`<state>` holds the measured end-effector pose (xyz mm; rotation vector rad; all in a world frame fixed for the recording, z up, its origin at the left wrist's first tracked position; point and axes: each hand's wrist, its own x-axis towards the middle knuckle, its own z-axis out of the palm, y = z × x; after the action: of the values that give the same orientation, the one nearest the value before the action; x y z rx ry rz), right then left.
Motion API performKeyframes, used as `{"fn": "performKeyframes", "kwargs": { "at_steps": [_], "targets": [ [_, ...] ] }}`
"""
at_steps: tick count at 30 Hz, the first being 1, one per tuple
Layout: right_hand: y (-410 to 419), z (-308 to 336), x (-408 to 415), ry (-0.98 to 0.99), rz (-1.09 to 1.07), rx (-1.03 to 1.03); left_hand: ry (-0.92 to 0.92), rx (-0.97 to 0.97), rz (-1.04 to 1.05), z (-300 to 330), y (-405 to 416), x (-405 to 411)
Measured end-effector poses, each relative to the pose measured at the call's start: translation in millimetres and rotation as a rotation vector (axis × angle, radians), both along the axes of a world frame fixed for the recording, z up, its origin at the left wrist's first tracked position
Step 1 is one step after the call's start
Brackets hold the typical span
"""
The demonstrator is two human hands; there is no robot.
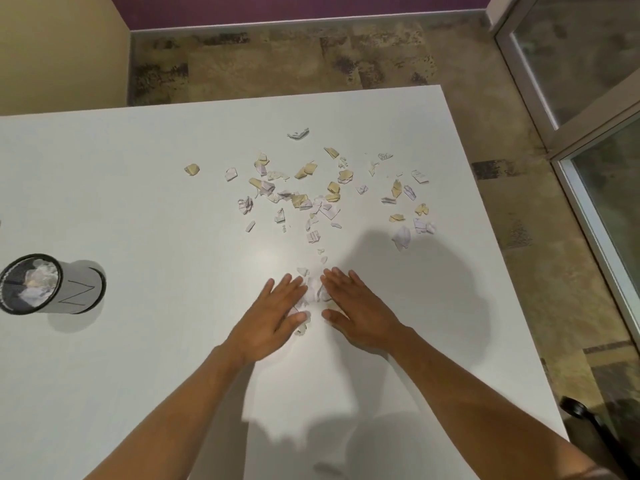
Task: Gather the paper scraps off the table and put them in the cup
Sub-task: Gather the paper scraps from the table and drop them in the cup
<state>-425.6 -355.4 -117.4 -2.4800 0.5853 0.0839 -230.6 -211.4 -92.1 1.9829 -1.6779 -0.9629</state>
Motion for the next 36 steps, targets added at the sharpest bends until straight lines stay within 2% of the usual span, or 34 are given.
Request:
{"fn": "performKeyframes", "kwargs": {
  "at_steps": [2,4,6,11,14,19,28,36],
  "targets": [
    [3.4,6.7,-10.2,-0.005,-0.111,0.000,0.046,-0.023,0.124,7.8,9.0,-1.4],
    [6.9,13.7,-21.2,0.045,-0.287,-0.075,-0.087,-0.079,0.280,15.3,18.7,-2.6],
    [14.4,20.5,-27.9,0.137,-0.390,-0.115,-0.221,-0.030,0.381,22.8,26.9,-7.5],
    [33.5,29.9,-10.5,0.302,-0.419,-0.030,-0.111,0.141,0.481,21.8,17.8,-37.3],
    [35.0,37.0,13.2,0.317,-0.411,-0.010,-0.100,0.153,0.473,21.5,-3.6,-47.2],
    [31.7,42.5,39.0,0.318,-0.352,-0.056,-0.184,0.217,0.355,24.4,-27.1,-47.6],
    [33.7,40.9,46.9,0.216,-0.231,-0.187,-0.170,0.101,0.251,31.2,-44.9,-37.1],
    [28.2,48.5,42.8,0.188,-0.139,-0.154,-0.164,0.044,0.261,26.1,-39.8,-39.9]
  ]
}}
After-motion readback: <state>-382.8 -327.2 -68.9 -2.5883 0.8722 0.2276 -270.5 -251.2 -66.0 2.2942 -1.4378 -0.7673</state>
